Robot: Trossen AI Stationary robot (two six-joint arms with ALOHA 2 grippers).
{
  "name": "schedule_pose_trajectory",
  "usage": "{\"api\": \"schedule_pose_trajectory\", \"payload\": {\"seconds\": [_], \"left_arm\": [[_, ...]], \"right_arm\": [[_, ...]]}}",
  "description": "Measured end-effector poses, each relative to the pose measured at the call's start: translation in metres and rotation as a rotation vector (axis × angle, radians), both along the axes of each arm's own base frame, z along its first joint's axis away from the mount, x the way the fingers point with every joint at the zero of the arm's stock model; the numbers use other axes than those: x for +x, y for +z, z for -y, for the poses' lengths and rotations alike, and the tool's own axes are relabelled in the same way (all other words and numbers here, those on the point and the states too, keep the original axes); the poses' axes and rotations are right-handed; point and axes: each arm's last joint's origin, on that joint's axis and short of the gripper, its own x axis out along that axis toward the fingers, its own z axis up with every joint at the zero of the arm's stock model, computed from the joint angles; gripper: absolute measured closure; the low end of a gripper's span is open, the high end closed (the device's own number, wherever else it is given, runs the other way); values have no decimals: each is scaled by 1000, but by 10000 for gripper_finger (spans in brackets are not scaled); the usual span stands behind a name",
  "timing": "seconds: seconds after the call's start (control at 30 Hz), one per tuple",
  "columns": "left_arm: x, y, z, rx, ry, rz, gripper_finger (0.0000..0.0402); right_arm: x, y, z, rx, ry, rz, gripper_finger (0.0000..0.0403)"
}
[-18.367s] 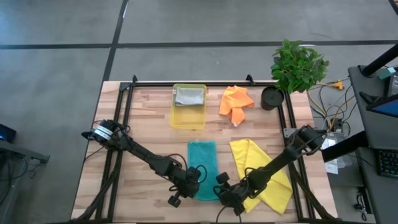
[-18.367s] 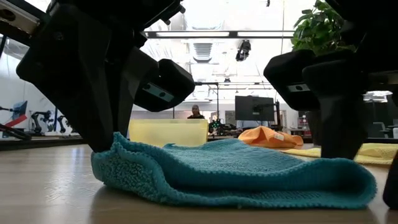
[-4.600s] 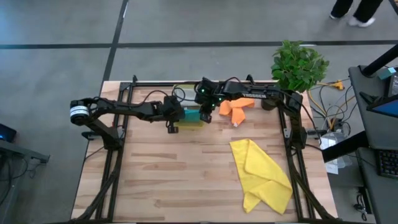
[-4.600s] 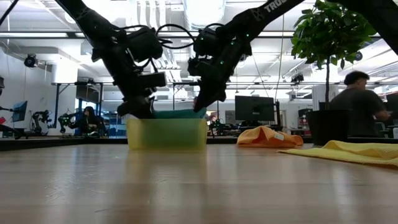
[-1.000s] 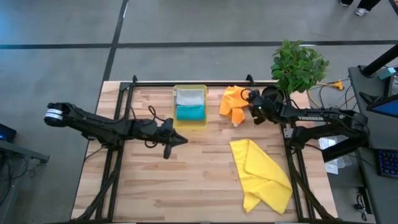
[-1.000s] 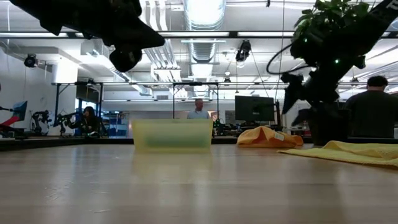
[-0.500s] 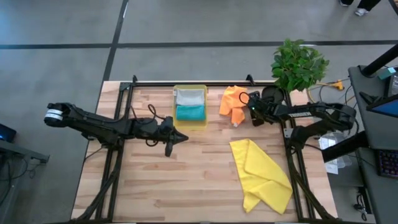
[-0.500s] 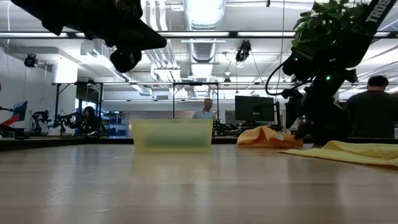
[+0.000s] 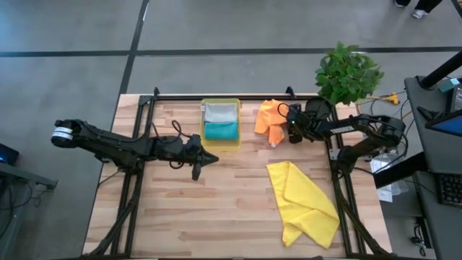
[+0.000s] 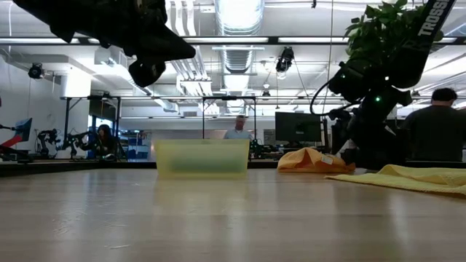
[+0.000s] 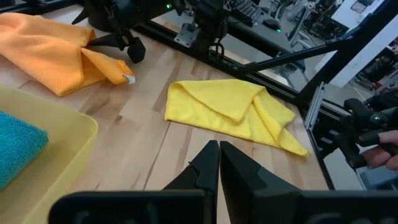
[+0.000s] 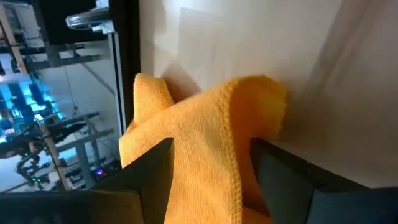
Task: Fold microfiber towels
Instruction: Fold the orange microfiber cloth
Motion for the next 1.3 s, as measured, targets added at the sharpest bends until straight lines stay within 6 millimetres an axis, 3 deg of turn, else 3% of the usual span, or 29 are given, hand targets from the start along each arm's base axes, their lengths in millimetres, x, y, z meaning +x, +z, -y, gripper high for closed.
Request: {"api": "schedule_pose_trajectory", "payload": {"seconds": [0.17, 0.47, 0.67, 0.83, 1.0, 1.13, 1.3], "left_arm": [[0, 0, -1, 0, 2, 0, 402], [0, 0, 0, -3, -6, 0, 402], [0, 0, 1, -36, -41, -1, 402], [0, -1, 2, -124, -39, -9, 402], [0, 0, 5, -153, -72, -11, 402], [0, 0, 9, -157, -103, -13, 402], [-1, 0, 15, -163, -148, -16, 402]], "right_arm": [[-1, 3, 1, -21, 14, -15, 237], [9, 11, 1, -122, 107, -2, 379], [26, 23, -7, -193, 197, 35, 393], [52, 54, -18, -371, 313, -56, 394], [78, 96, -34, -652, 594, -320, 394], [94, 135, -57, -940, 907, -484, 394], [102, 170, -103, -1326, 1393, -421, 394]]}}
